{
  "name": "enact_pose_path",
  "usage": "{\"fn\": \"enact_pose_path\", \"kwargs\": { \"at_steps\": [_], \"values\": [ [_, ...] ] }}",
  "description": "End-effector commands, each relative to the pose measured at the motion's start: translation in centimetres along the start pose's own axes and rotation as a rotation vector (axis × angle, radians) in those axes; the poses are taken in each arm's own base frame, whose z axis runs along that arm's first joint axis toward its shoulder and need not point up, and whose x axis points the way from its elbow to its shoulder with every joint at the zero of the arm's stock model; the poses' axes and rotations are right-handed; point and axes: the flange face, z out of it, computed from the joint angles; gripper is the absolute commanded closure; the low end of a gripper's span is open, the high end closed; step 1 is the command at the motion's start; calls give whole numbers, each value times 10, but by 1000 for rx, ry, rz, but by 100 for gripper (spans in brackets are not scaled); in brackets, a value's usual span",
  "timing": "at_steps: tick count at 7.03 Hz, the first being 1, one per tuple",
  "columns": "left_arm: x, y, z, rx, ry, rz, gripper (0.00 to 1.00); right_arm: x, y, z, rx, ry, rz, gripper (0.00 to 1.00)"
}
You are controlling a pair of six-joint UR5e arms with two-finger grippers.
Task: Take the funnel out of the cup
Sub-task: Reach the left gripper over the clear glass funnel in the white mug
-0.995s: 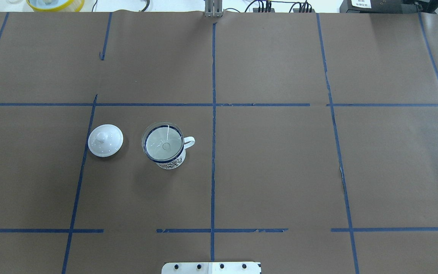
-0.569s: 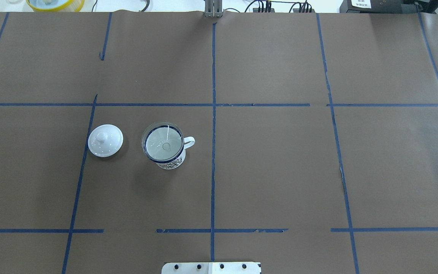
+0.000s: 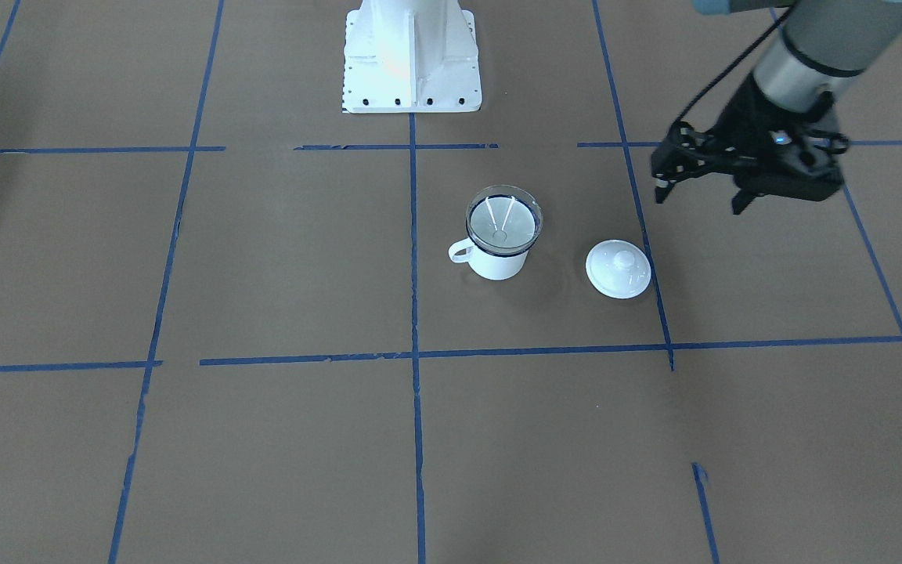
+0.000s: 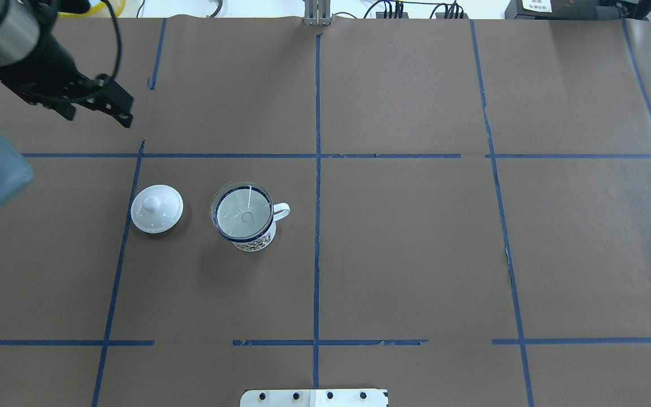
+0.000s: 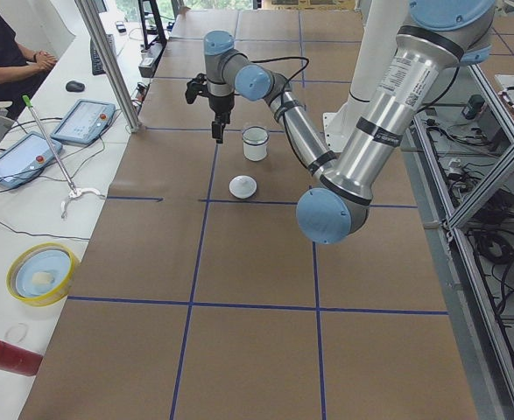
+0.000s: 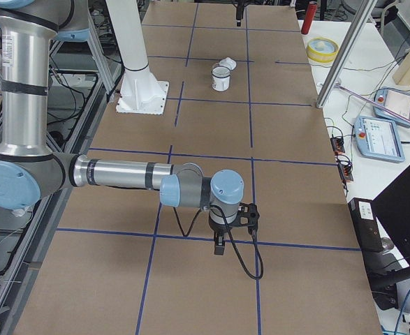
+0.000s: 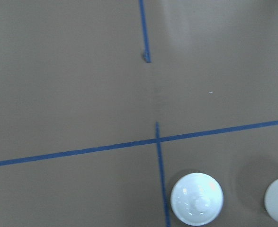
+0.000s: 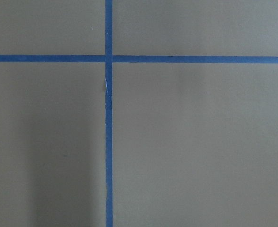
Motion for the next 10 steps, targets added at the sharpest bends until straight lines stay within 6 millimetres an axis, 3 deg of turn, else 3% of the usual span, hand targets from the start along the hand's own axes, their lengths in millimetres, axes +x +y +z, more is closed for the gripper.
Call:
{"fn": "enact_pose_path", "kwargs": {
  "at_steps": [1, 4, 5, 6, 7, 10],
  "values": [
    [76, 27, 69, 10, -27, -15, 0, 0, 0, 0, 0, 0, 0, 0],
    [97, 34, 121, 14, -14, -5, 0, 0, 0, 0, 0, 0, 0, 0],
    [117, 54, 148, -12, -21, -13, 0, 0, 0, 0, 0, 0, 0, 0],
    [120, 57, 154, 5, -32, -8, 0, 0, 0, 0, 0, 0, 0, 0],
    [120, 57, 154, 5, -32, -11, 15, 0, 0, 0, 0, 0, 0, 0],
    [121, 57, 152, 7, -26, -9, 90, 0, 0, 0, 0, 0, 0, 0]
  ]
}}
